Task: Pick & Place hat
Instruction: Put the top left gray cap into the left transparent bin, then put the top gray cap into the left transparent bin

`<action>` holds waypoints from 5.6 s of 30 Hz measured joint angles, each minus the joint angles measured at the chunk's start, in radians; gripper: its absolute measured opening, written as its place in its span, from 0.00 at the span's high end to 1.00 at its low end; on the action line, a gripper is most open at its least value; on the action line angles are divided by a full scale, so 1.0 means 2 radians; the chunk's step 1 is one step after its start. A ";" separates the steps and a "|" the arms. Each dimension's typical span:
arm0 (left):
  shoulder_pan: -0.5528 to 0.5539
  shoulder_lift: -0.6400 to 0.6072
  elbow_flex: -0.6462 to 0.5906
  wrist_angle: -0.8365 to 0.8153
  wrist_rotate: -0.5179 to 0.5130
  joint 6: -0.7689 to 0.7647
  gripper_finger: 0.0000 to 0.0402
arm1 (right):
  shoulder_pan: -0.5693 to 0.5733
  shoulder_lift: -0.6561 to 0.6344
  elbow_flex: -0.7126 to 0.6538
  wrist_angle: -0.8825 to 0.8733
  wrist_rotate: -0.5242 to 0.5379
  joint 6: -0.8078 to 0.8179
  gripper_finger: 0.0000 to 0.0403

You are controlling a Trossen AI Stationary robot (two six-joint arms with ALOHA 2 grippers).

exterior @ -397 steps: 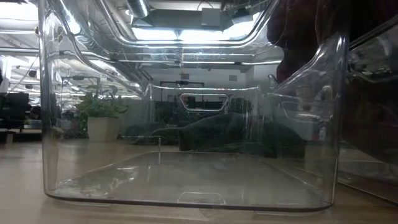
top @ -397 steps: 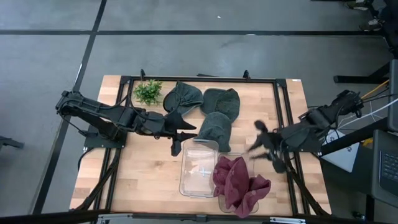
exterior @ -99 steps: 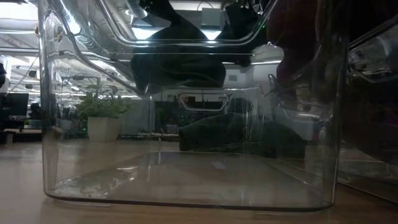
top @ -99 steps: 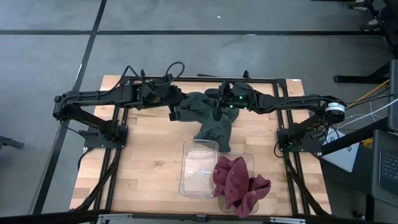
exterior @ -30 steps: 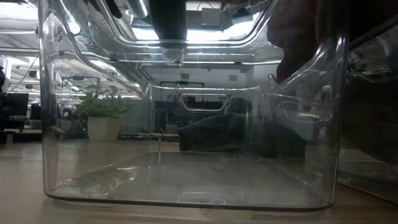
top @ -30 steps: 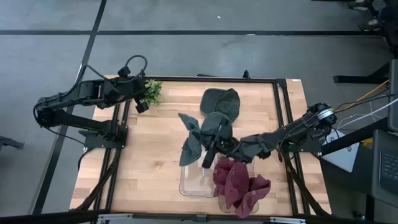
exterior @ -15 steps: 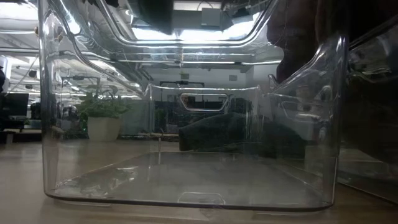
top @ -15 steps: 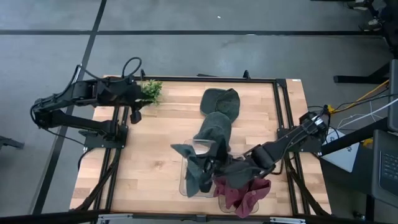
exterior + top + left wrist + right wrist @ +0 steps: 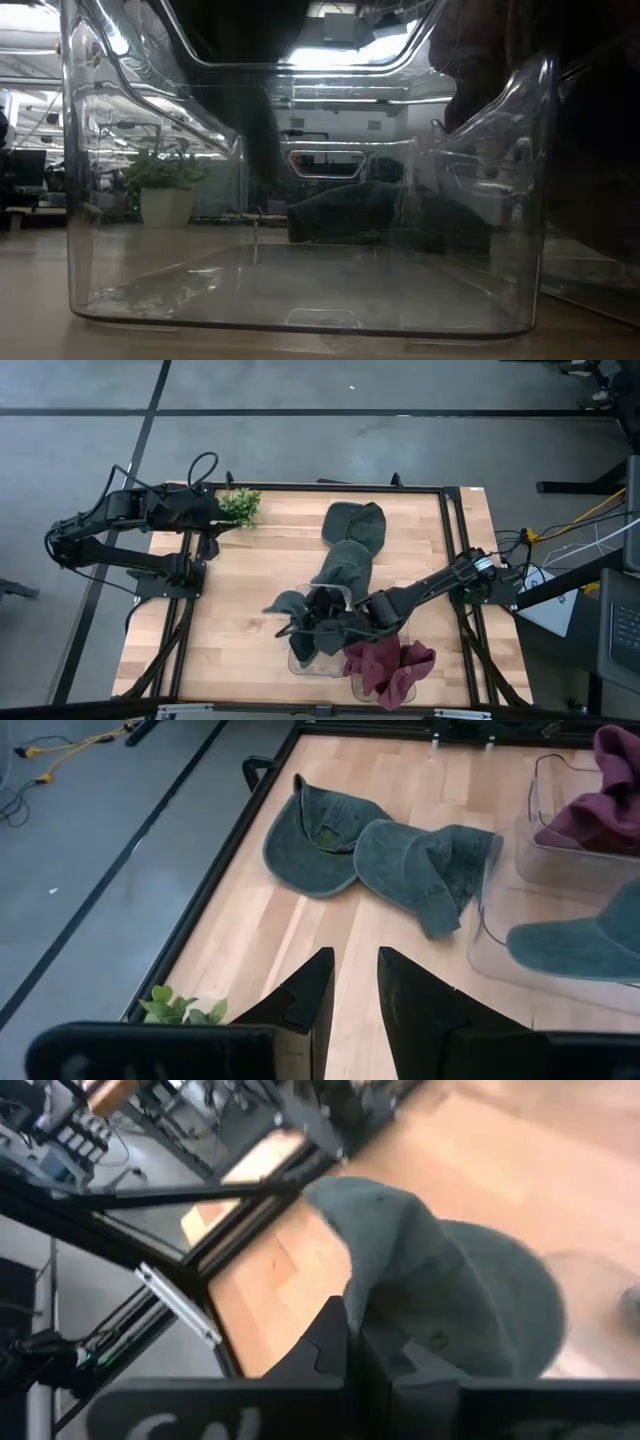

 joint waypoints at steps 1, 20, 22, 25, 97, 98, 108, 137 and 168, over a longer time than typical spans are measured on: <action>0.000 -0.002 0.000 -0.002 0.000 0.000 0.81 | -0.001 0.003 0.000 -0.002 -0.008 0.007 1.00; 0.000 -0.014 0.000 -0.007 0.000 0.001 0.81 | 0.025 -0.001 0.116 -0.182 -0.019 0.122 1.00; 0.000 -0.014 0.000 -0.007 0.000 0.001 0.81 | 0.026 -0.001 0.126 -0.206 -0.026 0.141 1.00; 0.000 -0.014 0.000 -0.007 0.000 0.001 0.81 | 0.025 -0.001 0.119 -0.219 -0.045 0.173 1.00; 0.000 -0.019 -0.001 -0.010 -0.002 0.029 0.81 | -0.080 0.044 0.023 0.002 -0.251 0.173 0.73; 0.000 -0.019 -0.001 -0.013 -0.002 0.027 0.81 | -0.080 0.044 0.023 0.002 -0.251 0.170 0.73; 0.000 -0.021 -0.001 -0.033 -0.001 0.017 0.81 | -0.090 0.044 0.090 -0.082 -0.249 0.122 0.81; 0.000 -0.007 0.000 0.055 -0.040 -0.014 0.81 | -0.353 -0.101 0.048 -0.453 -0.175 -0.293 0.95; 0.105 0.125 0.000 0.218 0.005 -0.013 0.89 | -0.503 -0.343 -0.559 -0.010 -0.322 -0.322 0.96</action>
